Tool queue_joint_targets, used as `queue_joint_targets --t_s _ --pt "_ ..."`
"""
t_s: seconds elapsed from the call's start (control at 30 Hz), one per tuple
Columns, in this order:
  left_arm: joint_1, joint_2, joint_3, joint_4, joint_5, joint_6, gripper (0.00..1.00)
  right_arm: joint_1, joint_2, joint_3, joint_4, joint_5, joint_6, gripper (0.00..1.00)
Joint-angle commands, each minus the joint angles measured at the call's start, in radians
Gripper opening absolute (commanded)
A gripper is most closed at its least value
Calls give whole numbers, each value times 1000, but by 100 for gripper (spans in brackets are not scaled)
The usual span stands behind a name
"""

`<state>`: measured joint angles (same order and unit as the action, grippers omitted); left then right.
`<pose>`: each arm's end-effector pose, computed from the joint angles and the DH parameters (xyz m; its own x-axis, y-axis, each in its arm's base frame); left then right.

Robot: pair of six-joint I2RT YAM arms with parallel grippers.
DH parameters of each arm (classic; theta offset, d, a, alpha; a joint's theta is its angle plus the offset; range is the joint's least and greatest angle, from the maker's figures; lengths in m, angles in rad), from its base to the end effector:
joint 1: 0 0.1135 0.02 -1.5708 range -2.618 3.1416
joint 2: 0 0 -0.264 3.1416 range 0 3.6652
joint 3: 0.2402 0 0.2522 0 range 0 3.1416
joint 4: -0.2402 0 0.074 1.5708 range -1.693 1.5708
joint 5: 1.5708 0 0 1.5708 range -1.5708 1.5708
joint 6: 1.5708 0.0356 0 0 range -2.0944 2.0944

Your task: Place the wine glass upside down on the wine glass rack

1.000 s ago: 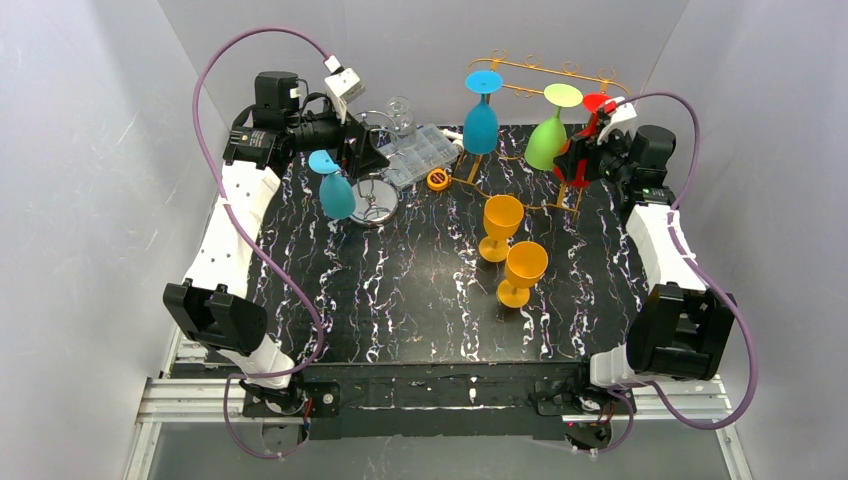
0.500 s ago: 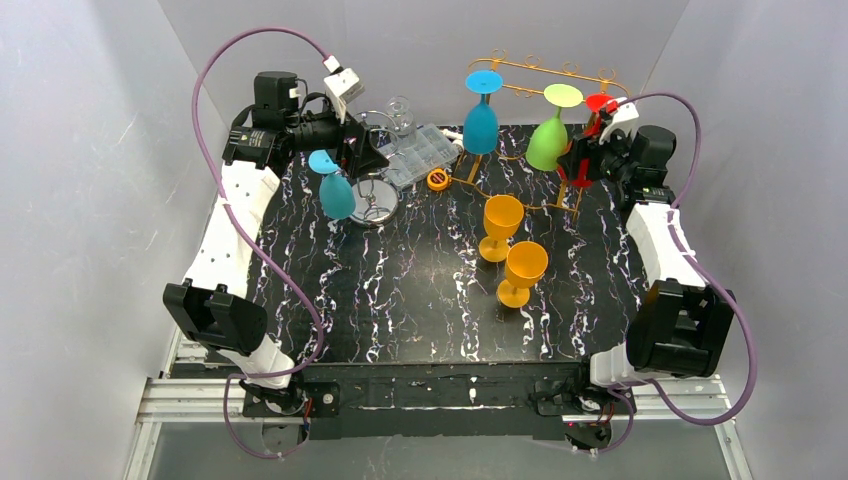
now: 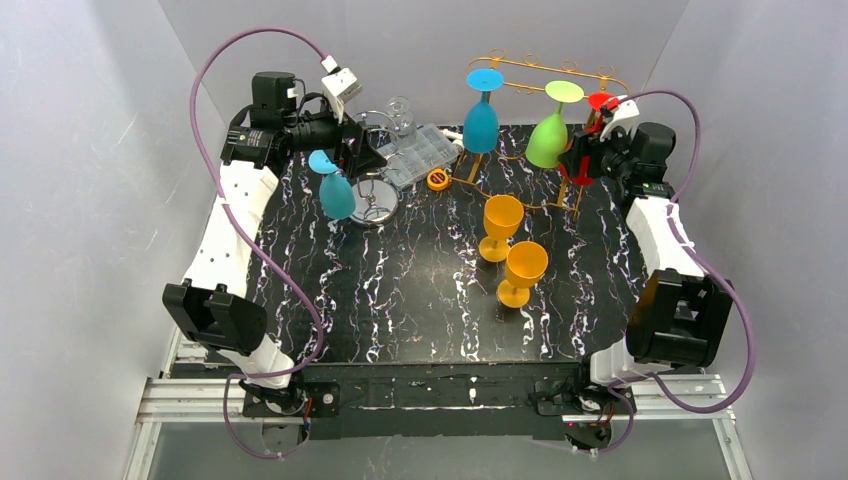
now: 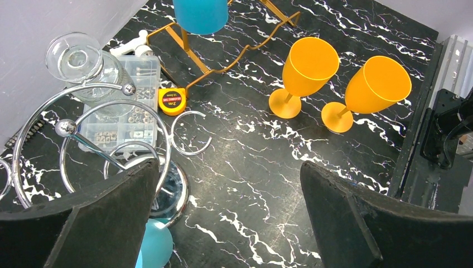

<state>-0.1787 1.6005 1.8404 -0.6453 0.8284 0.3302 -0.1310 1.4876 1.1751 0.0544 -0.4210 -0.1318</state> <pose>0.3315 -0.0865 0.4552 -0.1121 0.2430 -0.9635 0.8699 0.4928 0.0230 0.3514 -0.0316 0.3312 -0.2150 -0.0926 -0.9722 -0.3034 0.9526 -0.0237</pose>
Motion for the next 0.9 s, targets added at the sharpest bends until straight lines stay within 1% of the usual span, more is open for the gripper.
queue_joint_targets --t_s 0.0,0.23,0.4,0.43,0.5,0.57,0.6,0.63,0.67,0.87 --pt "4 -9 19 -19 35 4 98 -6 32 61 35 -21 26 24" --pt "4 -9 18 -19 41 1 98 -6 50 77 30 -45 48 23" --pt "3 -10 18 -17 45 -5 98 -7 43 71 33 -11 51 24" --pt "5 -10 16 -17 44 -4 98 -8 44 70 34 -10 57 27" --pt "5 -13 15 -17 46 -3 98 -7 40 61 39 8 70 42" --pt "3 -15 12 -15 46 -7 98 -8 31 38 53 43 88 71" --pt "4 -17 7 -13 46 -11 98 -7 23 26 60 58 95 80" --pt "4 -19 3 -10 46 -13 98 -7 16 13 66 63 102 95" --pt "4 -23 -2 -8 46 -15 98 -6 7 2 72 65 111 98" --pt "4 -61 -50 42 25 -65 98 -6 -68 -37 73 79 135 98"
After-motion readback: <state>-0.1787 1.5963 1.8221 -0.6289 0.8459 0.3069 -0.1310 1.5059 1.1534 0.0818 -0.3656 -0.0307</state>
